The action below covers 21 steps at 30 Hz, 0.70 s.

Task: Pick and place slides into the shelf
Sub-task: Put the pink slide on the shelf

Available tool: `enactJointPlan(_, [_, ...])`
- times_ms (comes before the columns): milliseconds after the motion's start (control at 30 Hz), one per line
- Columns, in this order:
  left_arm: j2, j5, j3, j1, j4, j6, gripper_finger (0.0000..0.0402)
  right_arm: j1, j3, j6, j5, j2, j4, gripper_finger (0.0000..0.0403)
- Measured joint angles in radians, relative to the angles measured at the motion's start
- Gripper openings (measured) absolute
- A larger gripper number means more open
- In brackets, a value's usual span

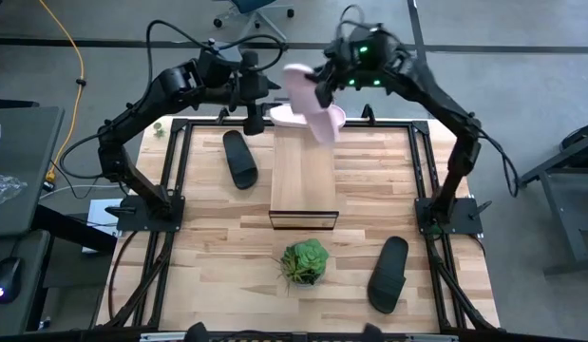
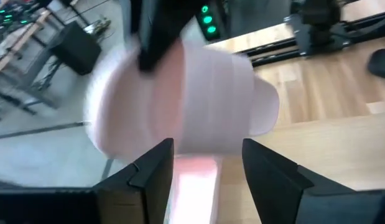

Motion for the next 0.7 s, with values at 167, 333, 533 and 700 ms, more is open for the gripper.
enactJointPlan(167, [0.0,-0.04,0.0,0.003,-0.003,-0.037,0.0166,0.0,0.0,-0.011,0.053,-0.08,0.074,0.0019])
enactJointPlan(333, [-0.005,-0.018,0.0,0.057,-0.034,-0.081,0.0168,0.002,0.0,-0.026,0.079,-0.152,0.071,0.0018])
enactJointPlan(533, [-0.051,0.101,0.0,0.157,-0.191,-0.087,0.015,0.002,0.0,-0.026,0.098,-0.207,-0.041,0.0018])
enactJointPlan(700, [-0.111,0.111,-0.001,0.186,-0.25,-0.075,0.0122,0.014,0.0,-0.026,0.105,-0.227,-0.1,0.0018])
